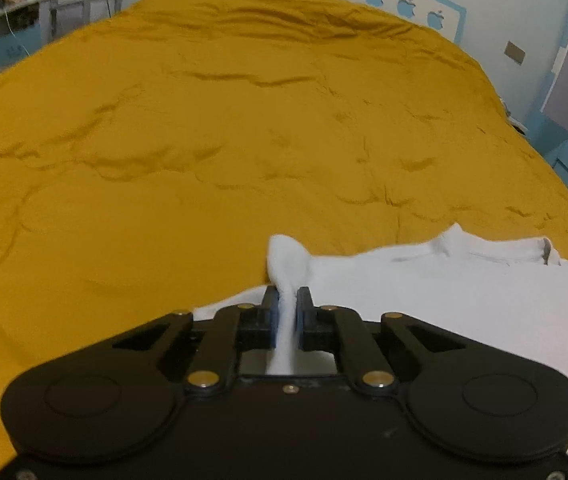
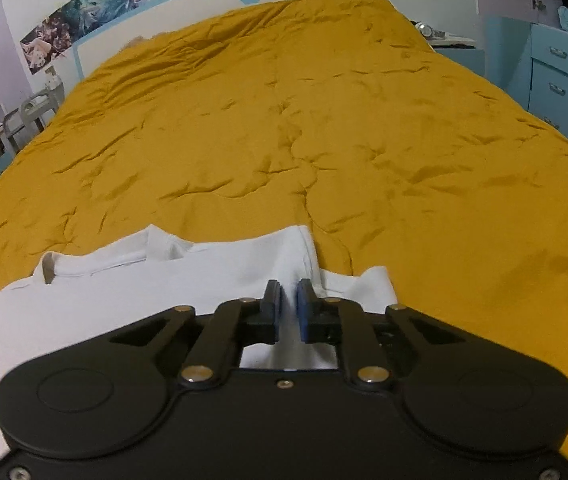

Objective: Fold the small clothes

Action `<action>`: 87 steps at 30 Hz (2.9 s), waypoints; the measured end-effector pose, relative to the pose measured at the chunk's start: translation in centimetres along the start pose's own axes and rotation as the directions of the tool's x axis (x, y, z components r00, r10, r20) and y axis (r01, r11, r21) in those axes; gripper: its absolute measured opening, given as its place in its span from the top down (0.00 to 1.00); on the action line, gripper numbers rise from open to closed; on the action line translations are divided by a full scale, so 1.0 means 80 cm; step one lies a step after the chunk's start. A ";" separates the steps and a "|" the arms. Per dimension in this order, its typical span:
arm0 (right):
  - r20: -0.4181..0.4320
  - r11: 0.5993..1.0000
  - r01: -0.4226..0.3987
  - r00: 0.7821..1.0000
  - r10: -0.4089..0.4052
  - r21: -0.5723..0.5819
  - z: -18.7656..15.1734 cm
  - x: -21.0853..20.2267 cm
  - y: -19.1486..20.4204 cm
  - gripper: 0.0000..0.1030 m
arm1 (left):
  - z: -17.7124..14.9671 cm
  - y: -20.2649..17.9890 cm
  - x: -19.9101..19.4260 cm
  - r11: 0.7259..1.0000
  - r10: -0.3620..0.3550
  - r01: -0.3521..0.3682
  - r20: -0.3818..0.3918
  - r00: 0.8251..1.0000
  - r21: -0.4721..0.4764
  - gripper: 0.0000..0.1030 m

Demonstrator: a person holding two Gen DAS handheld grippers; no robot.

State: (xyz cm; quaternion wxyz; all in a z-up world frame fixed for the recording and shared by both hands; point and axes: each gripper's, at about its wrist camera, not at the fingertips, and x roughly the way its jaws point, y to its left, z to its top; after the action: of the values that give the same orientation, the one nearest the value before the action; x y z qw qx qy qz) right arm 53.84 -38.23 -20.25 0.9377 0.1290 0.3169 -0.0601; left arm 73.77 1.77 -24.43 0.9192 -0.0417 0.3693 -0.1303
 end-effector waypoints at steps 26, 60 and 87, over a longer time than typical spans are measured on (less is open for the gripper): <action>0.102 1.000 -0.013 0.995 0.015 -0.024 -0.022 -0.098 0.054 0.79 | -0.027 0.035 -0.087 0.992 0.117 -0.117 0.005 0.993 0.037 0.71; -0.102 0.983 -0.109 0.990 0.094 -0.149 -0.202 -0.109 0.215 0.80 | -0.057 0.077 -0.063 0.968 -0.051 0.029 -0.081 0.995 -0.251 0.48; -0.120 0.981 -0.119 0.988 0.101 -0.154 -0.197 -0.103 0.212 0.80 | -0.071 0.078 -0.045 0.882 -0.284 0.220 -0.098 0.954 -0.416 0.48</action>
State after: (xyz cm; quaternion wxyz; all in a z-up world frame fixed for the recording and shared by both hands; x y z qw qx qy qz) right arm 41.44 -17.31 -23.85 0.9279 0.0736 0.3648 0.0248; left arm 68.64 8.87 -27.19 0.8344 -0.2662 0.4502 -0.1736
